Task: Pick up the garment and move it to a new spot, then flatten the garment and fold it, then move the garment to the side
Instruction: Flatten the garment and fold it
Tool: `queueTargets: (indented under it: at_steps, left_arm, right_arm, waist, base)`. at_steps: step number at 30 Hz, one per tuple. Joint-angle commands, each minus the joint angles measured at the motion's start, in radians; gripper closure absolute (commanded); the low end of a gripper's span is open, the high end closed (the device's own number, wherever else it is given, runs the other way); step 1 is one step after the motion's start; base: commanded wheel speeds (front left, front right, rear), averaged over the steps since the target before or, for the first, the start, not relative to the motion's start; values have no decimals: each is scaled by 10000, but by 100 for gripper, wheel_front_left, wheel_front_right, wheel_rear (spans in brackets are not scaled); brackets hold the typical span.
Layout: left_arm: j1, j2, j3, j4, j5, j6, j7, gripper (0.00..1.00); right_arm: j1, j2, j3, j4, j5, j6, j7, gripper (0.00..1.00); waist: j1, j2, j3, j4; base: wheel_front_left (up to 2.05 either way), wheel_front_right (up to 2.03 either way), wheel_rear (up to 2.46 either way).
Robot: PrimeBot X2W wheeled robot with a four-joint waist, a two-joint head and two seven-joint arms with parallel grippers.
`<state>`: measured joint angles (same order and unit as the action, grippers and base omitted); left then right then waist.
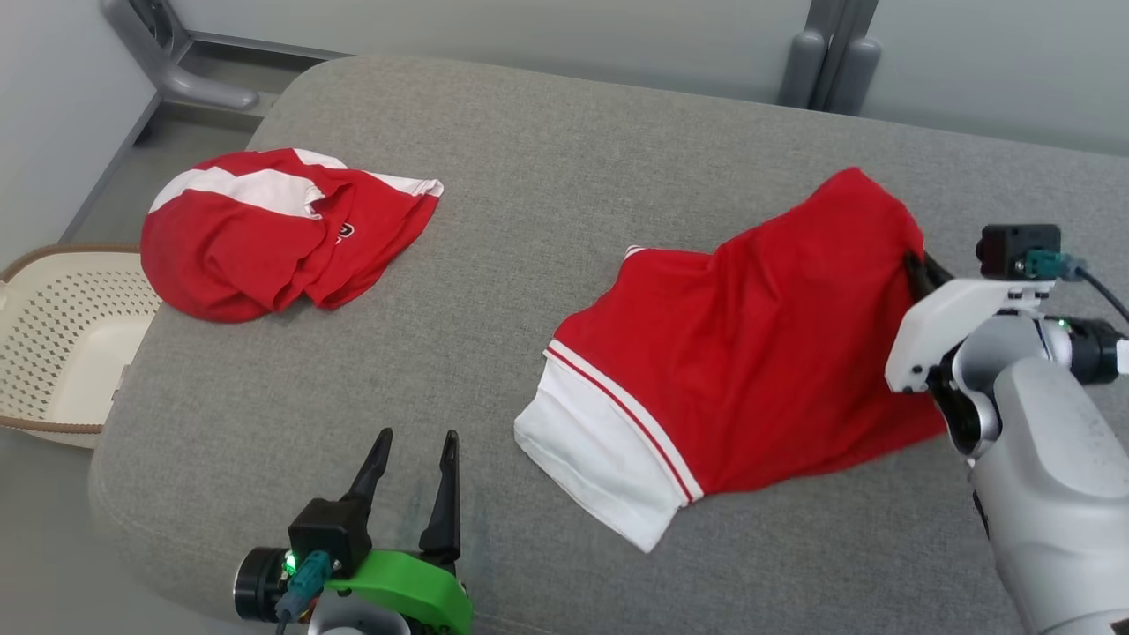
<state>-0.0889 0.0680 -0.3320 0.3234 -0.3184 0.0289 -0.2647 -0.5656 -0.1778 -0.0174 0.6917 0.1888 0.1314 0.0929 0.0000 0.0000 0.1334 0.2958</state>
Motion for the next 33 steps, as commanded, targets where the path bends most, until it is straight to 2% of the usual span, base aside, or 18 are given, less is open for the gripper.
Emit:
queueTargets:
  at_steps: [1,11,12,13,14,25,33]
  left_arm:
    - [-182,-37,19,-17,45,-27,5,0]
    - [-312,-100,-56,13,74,-115,4,0]
    - [-327,-106,-60,22,86,-129,5,0]
    - [-335,-110,-61,29,92,-139,5,0]
    - [-353,-117,-57,34,106,-153,5,0]
    - [-61,-125,152,-18,253,-85,4,0]
    - [-86,-92,104,-44,454,-230,5,0]
  right_arm:
    - [-316,0,-68,28,-134,-14,-169,100]
    - [-1770,-122,-1615,1408,-1880,-14,-1553,100]
    - [-1833,-118,-1771,1608,-2099,-14,-1771,84]
    - [-1866,-110,-1825,1704,-2238,-14,-1936,57]
    - [-1960,-69,-1913,1913,-2444,-14,-2248,0]
    - [-2292,-118,-3010,2943,-3158,-14,-3363,0]
    - [-1346,57,-2942,2104,-3071,-14,-3583,0]
  waist:
    - [0,0,23,51]
    - [0,0,224,494]
    - [0,0,250,531]
    - [0,0,263,547]
    - [0,0,289,570]
    - [0,0,-46,135]
    - [0,0,-694,-683]
  base:
    - [0,0,0]
    - [0,0,0]
    - [0,0,0]
    - [0,0,0]
    - [0,0,0]
    - [0,0,0]
    - [0,0,0]
